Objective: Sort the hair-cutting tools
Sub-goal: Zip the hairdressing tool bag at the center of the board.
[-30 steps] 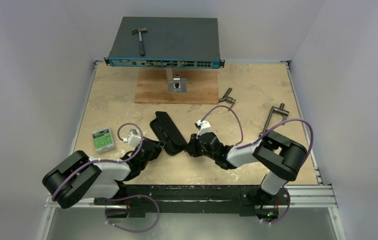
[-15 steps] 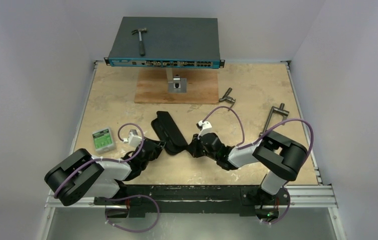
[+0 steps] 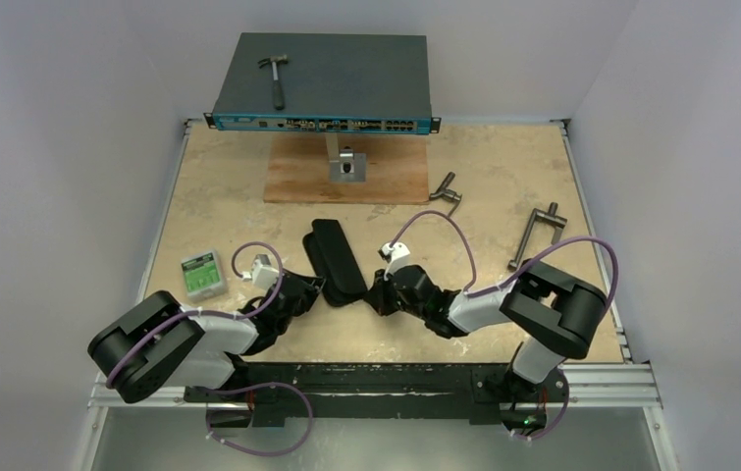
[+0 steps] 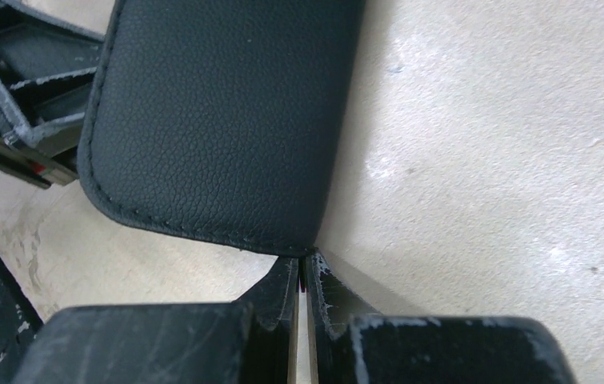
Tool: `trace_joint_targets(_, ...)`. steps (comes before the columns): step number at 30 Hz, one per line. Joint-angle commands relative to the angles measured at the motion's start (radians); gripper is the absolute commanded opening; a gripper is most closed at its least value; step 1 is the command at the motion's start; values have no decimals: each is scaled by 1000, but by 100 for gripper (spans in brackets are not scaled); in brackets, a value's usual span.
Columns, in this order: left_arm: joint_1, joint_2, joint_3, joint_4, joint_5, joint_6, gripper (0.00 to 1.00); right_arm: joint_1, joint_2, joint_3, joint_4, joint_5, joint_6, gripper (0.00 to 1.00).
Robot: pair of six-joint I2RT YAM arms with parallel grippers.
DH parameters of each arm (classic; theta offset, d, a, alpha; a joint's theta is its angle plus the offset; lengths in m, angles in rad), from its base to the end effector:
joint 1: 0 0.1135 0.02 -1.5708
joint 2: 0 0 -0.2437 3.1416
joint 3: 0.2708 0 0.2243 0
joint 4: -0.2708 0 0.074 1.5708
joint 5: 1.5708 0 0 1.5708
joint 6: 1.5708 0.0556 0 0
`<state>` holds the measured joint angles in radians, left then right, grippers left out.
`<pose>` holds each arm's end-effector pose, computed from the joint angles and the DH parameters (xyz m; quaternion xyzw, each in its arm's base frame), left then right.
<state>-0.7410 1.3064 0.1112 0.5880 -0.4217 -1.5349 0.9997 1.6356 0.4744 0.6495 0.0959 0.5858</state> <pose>0.1584 -0.1141 0.0985 -0.4244 0.7617 -0.3335 0.3584 0.1611 0.2408 0.1190 -0.1534 0.8486 0.3304 0.3836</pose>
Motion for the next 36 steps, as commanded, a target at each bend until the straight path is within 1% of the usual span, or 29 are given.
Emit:
trace_joint_targets(1,-14,44,-12,-113,10,-11,0,80,6,0,-44,-93,-11,0)
trace_joint_targets(5,-18,50,-13,-120,1,-21,0,106,9,2,-45,-92,-1,0)
trace_joint_targets(11,-20,37,-21,-145,-17,-32,0,129,-48,-25,-66,-92,-23,0)
trace_joint_targets(23,-26,56,-12,-125,-4,-35,0,170,50,32,-27,-92,-37,0)
trace_joint_targets(36,-41,65,-2,-132,-7,-25,0,174,86,92,-26,-87,-52,0)
